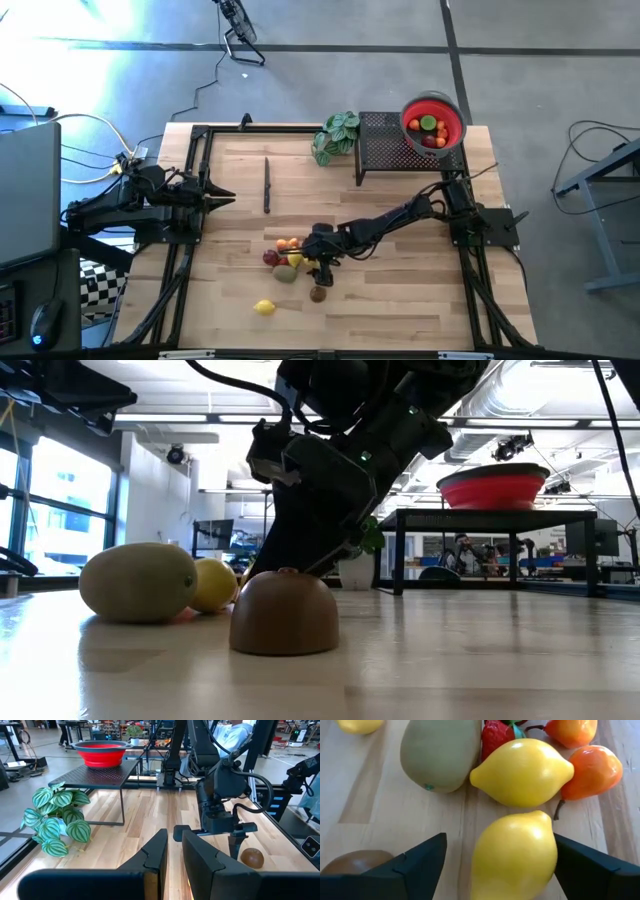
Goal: Pick & Place Fruit
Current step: Put the yellow lemon into the red strainer bowl
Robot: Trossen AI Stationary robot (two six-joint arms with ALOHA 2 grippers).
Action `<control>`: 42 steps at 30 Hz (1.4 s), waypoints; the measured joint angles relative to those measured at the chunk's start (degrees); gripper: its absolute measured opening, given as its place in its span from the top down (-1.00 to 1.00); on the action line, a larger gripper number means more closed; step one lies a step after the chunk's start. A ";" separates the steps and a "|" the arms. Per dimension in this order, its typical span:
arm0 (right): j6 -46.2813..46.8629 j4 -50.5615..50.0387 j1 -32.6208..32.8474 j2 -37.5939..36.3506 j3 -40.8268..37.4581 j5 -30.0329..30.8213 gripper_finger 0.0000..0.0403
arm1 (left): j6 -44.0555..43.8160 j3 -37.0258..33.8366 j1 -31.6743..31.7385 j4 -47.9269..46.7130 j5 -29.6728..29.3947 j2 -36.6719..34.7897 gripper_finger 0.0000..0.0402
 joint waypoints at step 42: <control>-0.43 -0.06 -0.12 0.04 -0.02 3.18 -0.07 | 0.02 0.00 0.00 0.00 0.00 0.00 0.73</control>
